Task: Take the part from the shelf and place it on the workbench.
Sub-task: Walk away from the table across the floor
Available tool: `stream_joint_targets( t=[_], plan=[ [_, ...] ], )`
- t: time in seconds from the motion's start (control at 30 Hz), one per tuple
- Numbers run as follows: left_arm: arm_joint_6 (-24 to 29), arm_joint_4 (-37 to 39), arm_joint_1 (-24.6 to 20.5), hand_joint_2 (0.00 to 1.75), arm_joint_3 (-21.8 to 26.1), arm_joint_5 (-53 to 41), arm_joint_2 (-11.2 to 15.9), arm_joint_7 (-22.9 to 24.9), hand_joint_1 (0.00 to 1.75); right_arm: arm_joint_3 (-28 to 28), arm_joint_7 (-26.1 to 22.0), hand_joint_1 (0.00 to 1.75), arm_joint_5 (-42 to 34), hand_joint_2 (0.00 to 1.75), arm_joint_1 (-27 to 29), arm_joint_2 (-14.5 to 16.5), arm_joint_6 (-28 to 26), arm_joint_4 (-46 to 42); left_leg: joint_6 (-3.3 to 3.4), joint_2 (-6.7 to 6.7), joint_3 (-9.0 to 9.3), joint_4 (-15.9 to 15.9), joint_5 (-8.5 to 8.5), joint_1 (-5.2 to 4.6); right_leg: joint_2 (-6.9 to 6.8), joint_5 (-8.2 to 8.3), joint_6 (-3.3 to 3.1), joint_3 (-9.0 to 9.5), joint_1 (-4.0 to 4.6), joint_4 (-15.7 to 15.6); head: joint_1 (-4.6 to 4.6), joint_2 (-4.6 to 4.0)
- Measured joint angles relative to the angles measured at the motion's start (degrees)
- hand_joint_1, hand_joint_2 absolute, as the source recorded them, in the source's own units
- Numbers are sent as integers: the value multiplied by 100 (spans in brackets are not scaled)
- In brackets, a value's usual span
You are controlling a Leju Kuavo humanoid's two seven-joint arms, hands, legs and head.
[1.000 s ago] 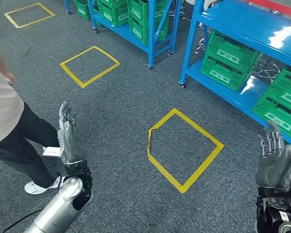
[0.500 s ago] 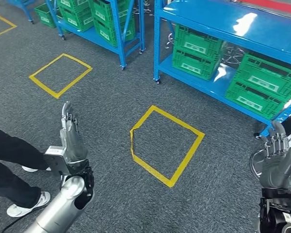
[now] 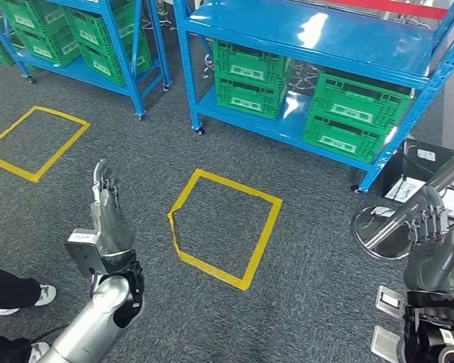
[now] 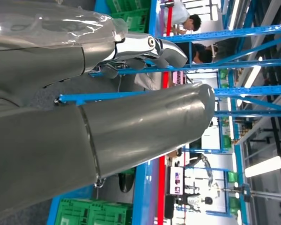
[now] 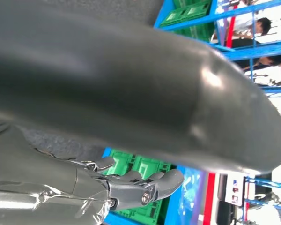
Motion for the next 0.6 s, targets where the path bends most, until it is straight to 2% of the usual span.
stream_joint_targets(
  t=[0.03, 0.1, 0.17, 0.2, 0.23, 0.27, 0.33, 0.37, 0.4, 0.47, 0.5, 0.53, 0.57, 0.6],
  plan=[
    [0, -1, -7, 0, 0, -9, -2, 6, 0, -13, -7, 0, 0, 0, 10, 0, -4, -1, 33, 60, 20, -26, 6, 2, -146, -89, 32, -53, 2, 129, 13, 0],
    [0, -1, -2, 0, 1, -20, -2, 27, 0, -27, -22, 0, -1, 0, 24, 0, -16, -1, 83, 183, 54, -54, 0, -4, -504, -435, 85, -321, 6, 746, 40, 0],
    [-1, -1, 11, 0, 1, -25, -1, 46, 0, -28, -29, 0, -1, 0, 39, 0, -40, -1, 109, 322, 64, -52, -18, -14, -630, -745, 124, -670, -23, 1487, 49, 0],
    [-1, -1, 15, 0, 1, -26, -1, 56, 0, -28, -28, 0, 3, 0, 50, 0, -56, -1, 108, 392, 72, -51, -29, -15, -652, -759, 136, -744, -35, 1641, 50, 0],
    [-1, -1, 16, 0, 1, -27, -1, 63, 0, -31, -26, 0, 8, 0, 57, 0, -74, -2, 101, 462, 86, -50, -42, -14, -672, -664, 140, -705, -43, 1570, 50, 0],
    [-1, -1, 13, 0, 1, -30, -1, 71, 0, -36, -24, 0, 14, 0, 62, 0, -90, -5, 89, 530, 109, -50, -59, -13, -714, -480, 136, -550, -44, 1273, 51, 0],
    [-1, -1, -4, 0, 1, -37, -1, 83, 0, -56, -20, 0, 26, 0, 58, 0, -110, -18, 45, 657, 164, -43, -103, -32, -957, -128, 99, -120, -6, 437, 56, 0],
    [-1, -1, -15, 0, 1, -40, 1, 90, 0, -64, -20, 0, 29, 0, 54, 0, -114, -24, 18, 716, 184, -39, -121, -48, -1058, -41, 68, 24, 20, 144, 55, 0],
    [-1, -1, -26, 0, 0, -43, 3, 94, 0, -72, -19, 0, 32, 0, 53, 0, -115, -28, -8, 776, 199, -35, -137, -65, -1114, -22, 39, 88, 47, -6, 51, 0],
    [-1, -1, -51, 0, 1, -45, 5, 101, 0, -82, -18, 0, 35, 0, 59, 0, -118, -30, -59, 910, 226, -42, -158, -76, -990, -27, -24, 80, 61, -41, 38, 0],
    [-1, -1, -69, 0, 0, -45, 7, 102, 0, -86, -19, 0, 35, 0, 61, 0, -119, -32, -91, 884, 238, -17, -188, -63, -916, -14, -52, 85, 50, -60, 35, 0],
    [-1, -2, -91, 0, 0, -46, 7, 102, 0, -88, -19, 0, 35, 0, 53, 0, -120, -34, -123, 768, 214, 69, -251, -49, -846, -1, -80, 95, 34, -81, 31, 0],
    [-1, -2, -109, 0, -1, -46, 8, 102, 0, -87, -19, 0, 35, 0, 40, 0, -119, -37, -151, 601, 128, 271, -370, -35, -783, 13, -108, 107, 15, -101, 22, 0],
    [-1, -2, -118, 0, -1, -45, 11, 102, 0, -85, -19, 0, 35, 0, 28, 0, -118, -39, -170, 412, -34, 603, -535, -23, -722, 20, -129, 111, 6, -108, 9, 0]
  ],
)
